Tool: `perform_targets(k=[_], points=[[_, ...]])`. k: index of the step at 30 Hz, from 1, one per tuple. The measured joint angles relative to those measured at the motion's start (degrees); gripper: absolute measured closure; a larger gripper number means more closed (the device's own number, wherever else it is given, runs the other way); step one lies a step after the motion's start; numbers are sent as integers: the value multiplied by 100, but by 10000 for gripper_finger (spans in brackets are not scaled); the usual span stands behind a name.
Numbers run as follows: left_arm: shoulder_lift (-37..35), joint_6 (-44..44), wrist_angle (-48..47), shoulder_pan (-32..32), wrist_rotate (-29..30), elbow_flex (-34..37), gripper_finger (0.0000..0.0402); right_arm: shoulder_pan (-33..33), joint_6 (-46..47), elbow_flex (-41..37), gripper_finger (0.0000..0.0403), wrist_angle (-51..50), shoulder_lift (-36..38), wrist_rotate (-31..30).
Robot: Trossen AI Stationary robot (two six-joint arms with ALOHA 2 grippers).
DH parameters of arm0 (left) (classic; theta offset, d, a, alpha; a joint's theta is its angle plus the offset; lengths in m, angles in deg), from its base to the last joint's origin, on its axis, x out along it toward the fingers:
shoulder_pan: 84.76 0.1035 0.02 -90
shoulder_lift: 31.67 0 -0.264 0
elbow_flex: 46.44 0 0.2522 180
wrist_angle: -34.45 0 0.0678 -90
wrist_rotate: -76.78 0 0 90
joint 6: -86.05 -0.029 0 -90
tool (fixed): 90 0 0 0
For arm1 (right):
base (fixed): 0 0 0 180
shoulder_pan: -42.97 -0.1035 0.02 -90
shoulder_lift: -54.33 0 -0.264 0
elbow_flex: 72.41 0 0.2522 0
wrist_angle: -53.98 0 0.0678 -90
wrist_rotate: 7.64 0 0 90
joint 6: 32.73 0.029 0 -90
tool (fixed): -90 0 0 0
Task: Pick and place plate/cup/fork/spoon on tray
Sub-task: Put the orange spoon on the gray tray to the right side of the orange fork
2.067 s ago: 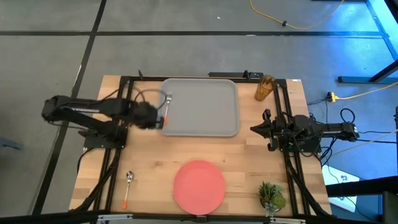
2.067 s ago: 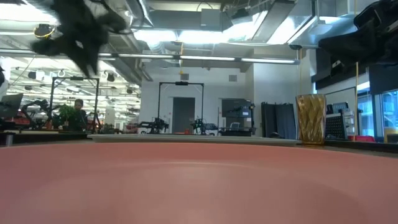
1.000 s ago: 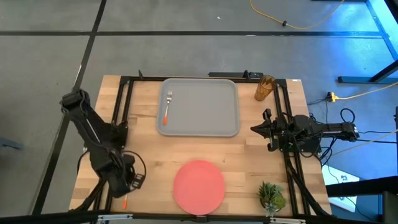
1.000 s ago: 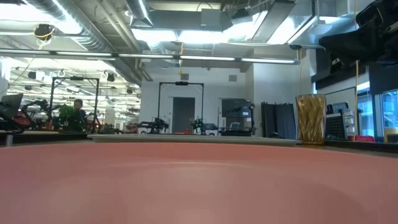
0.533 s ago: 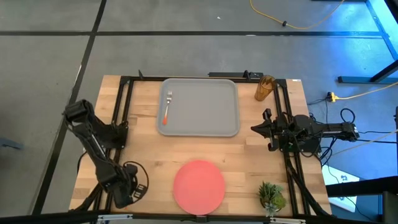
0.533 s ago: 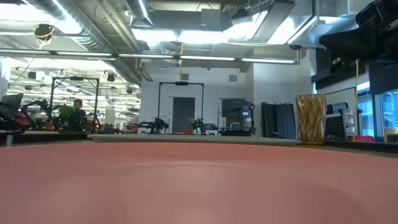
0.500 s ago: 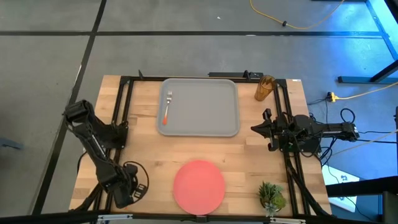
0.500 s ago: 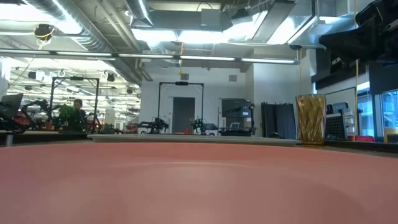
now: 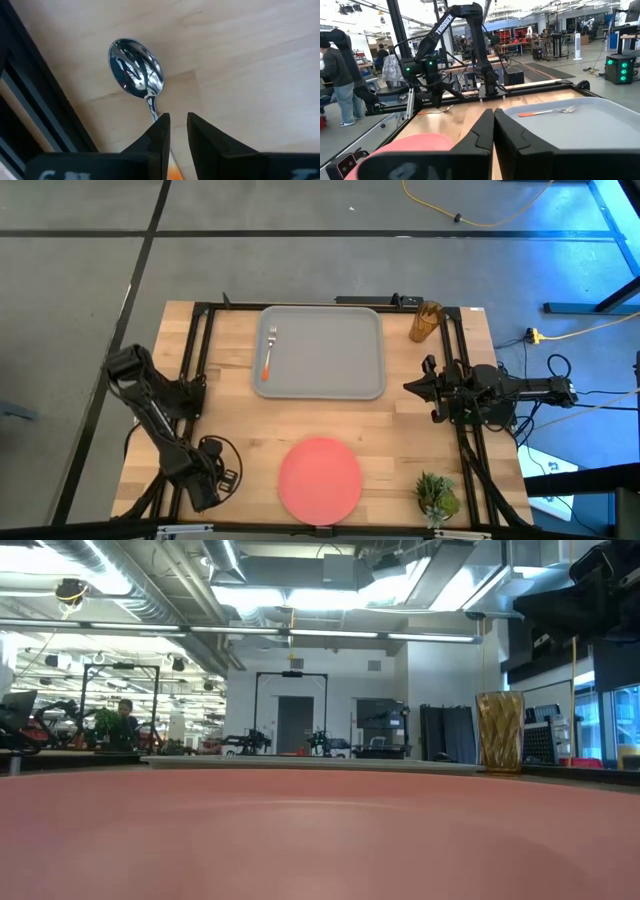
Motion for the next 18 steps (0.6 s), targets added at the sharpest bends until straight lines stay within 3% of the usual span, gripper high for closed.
perform_targets(k=[18], points=[[299,24,122,-26,-540,15,343,0,148,0,391,0,0,2]])
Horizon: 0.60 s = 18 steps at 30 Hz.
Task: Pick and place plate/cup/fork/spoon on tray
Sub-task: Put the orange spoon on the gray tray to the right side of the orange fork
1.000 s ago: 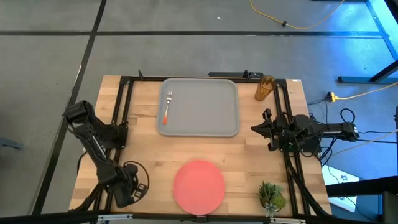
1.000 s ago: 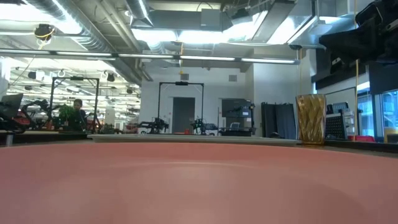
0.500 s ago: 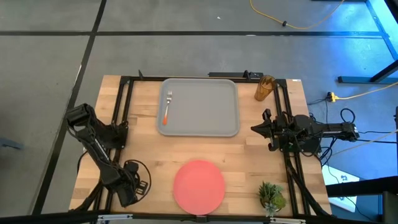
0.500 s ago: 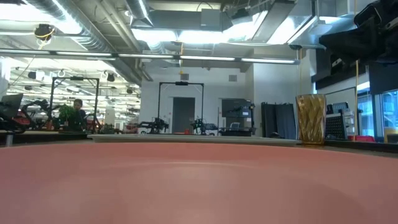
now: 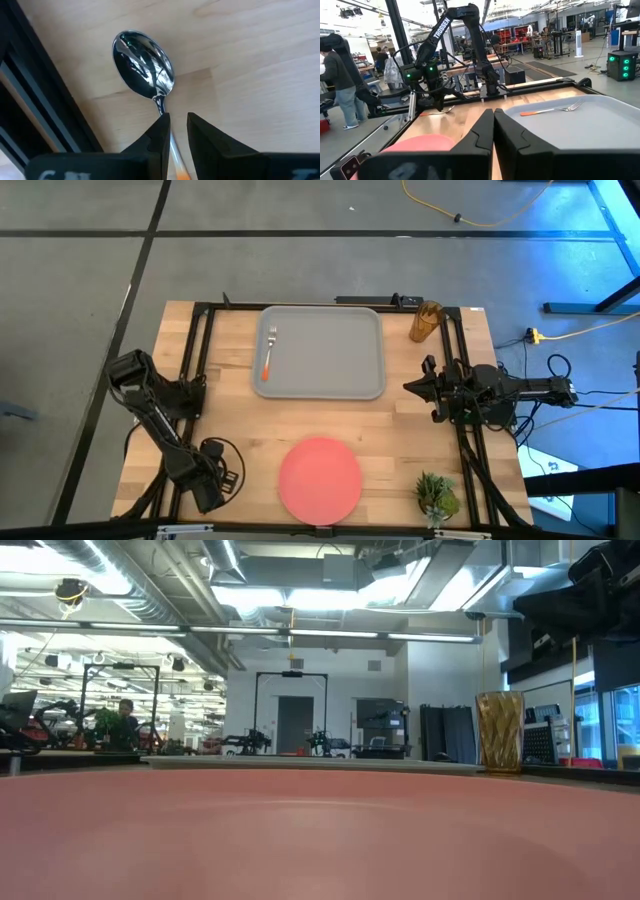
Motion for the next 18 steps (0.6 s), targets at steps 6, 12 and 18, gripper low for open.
perform_targets(k=[6,12,18], points=[[9,44,-148,-2,-160,-318,343,-1,0,0,391,0,0,0],[-2,82,-988,-42,-397,-844,343,-2,-4,0,391,-2,-2,0],[4,-36,-1481,-167,-548,-788,344,0,5,7,391,-4,-12,-62]])
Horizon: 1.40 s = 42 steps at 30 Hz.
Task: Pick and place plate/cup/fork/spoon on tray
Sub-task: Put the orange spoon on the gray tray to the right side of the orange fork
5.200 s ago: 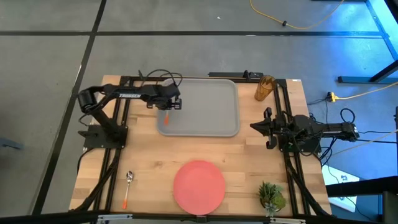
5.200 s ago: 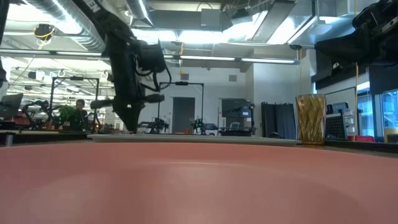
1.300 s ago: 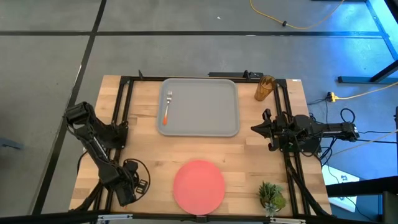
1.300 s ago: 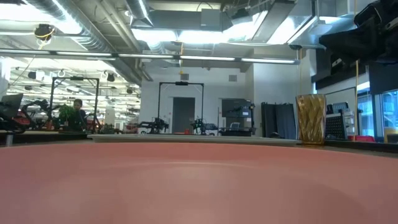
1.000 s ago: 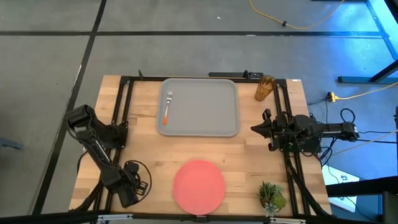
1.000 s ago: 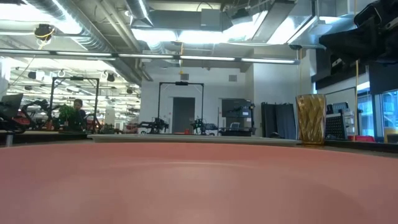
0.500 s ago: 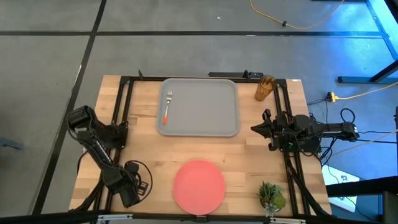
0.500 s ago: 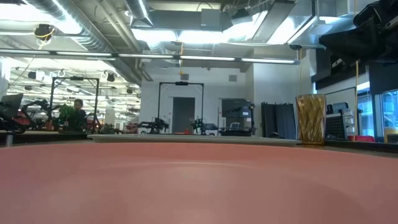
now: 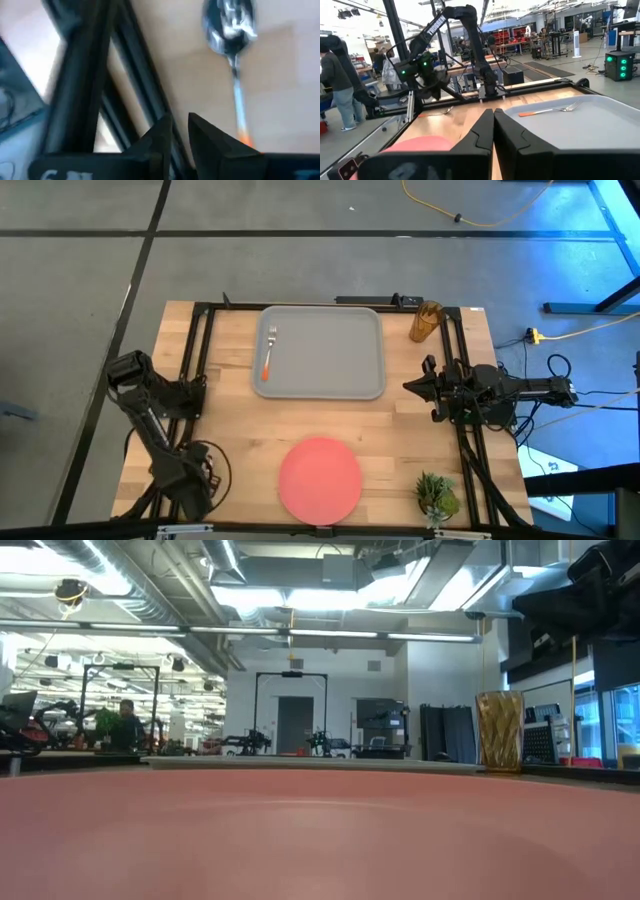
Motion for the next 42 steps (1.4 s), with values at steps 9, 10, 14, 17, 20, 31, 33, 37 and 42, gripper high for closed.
perform_targets(k=[9,10,14,17,20,31,33,37,42], points=[[-31,-994,140,22,686,-7,344,0,-10,-2,391,2,3,-91],[-31,-1203,136,71,738,-7,344,0,-16,-2,391,14,3,-91],[-31,-1851,99,206,864,-9,344,0,-14,-2,391,34,3,-91],[-31,-2362,167,239,921,-12,344,0,-21,-2,391,34,3,-91],[-31,-3163,321,236,1109,-16,344,0,-29,-2,391,34,3,-91],[-51,-4744,157,79,1910,-18,343,0,-31,-2,391,34,3,-91],[-105,-4947,47,82,1866,-19,343,0,-31,-2,391,34,3,-91],[-302,-5288,-143,84,1836,-25,343,0,-31,-2,391,34,3,-89],[-701,-5682,-297,94,1878,16,343,0,-14,-2,391,34,3,-86]])
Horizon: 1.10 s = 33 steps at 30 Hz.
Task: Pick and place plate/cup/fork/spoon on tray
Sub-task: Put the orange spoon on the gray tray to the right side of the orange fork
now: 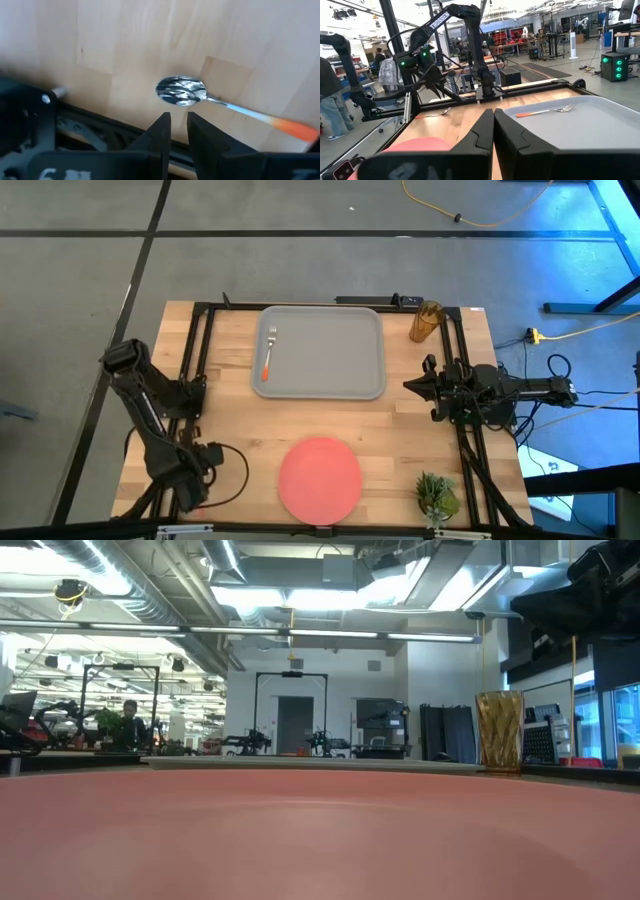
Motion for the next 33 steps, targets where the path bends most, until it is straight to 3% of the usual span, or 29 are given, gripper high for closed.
perform_targets(k=[10,18,33], points=[[-1092,-1186,568,300,8,1034,343,0,2,0,391,2,0,2],[-2037,-1789,1675,487,-219,1970,343,0,2,0,391,4,0,0],[-2166,-2161,2378,487,-446,2777,343,-1,4,-2,391,7,0,-2]])
